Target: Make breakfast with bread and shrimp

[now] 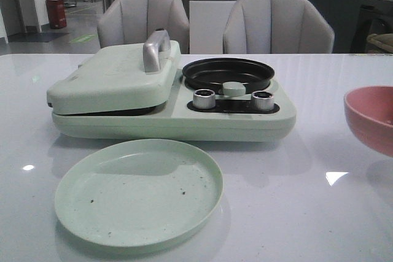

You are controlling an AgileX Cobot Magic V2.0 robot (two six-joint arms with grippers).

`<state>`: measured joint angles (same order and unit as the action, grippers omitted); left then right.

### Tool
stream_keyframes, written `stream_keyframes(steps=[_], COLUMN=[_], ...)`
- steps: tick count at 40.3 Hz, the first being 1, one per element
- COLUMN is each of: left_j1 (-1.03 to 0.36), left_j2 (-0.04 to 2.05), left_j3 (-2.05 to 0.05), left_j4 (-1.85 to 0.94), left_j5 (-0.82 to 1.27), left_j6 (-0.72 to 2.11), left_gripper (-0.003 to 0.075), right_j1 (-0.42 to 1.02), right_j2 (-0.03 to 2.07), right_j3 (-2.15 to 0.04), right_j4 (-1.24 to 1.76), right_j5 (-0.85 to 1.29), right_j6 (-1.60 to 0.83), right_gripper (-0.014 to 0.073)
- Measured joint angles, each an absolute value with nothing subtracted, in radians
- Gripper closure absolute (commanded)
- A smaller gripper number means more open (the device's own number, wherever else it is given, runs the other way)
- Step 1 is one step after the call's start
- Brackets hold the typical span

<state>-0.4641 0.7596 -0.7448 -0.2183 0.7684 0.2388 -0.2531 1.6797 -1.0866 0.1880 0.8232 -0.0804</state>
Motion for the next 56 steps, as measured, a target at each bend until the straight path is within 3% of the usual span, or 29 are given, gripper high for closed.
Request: stream_keyframes(steps=[11, 17, 36, 46, 56], left_j1=[-0.464, -0.464, -0.464, -0.464, -0.464], left_j2=[0.760, 0.760, 0.760, 0.760, 0.760], left_j3=[-0.745, -0.745, -0.745, -0.745, -0.745], left_j4=[-0.218, -0.218, -0.218, -0.218, -0.218], left_j5=[0.768, 0.768, 0.768, 0.768, 0.768], left_j6=[0.239, 0.239, 0.239, 0.239, 0.239], left_gripper=[0.0622, 0.0622, 0.0622, 0.0622, 0.0622], right_j1=[-0.253, -0.253, -0.248, -0.189, -0.022], right_j2=[1.751, 1.751, 1.736, 1.580, 1.342], right_j3=[-1.076, -1.078, -1.098, -1.098, -1.090], right_j4=[0.205, 0.207, 0.205, 0.199, 0.193], right_j5=[0.787, 0.785, 0.811, 0.825, 0.846], right_j6=[-0.086, -0.086, -0.086, -0.118, -0.148], right_gripper=[0.0527, 0.0466, 0.0101, 0.0096, 0.0096])
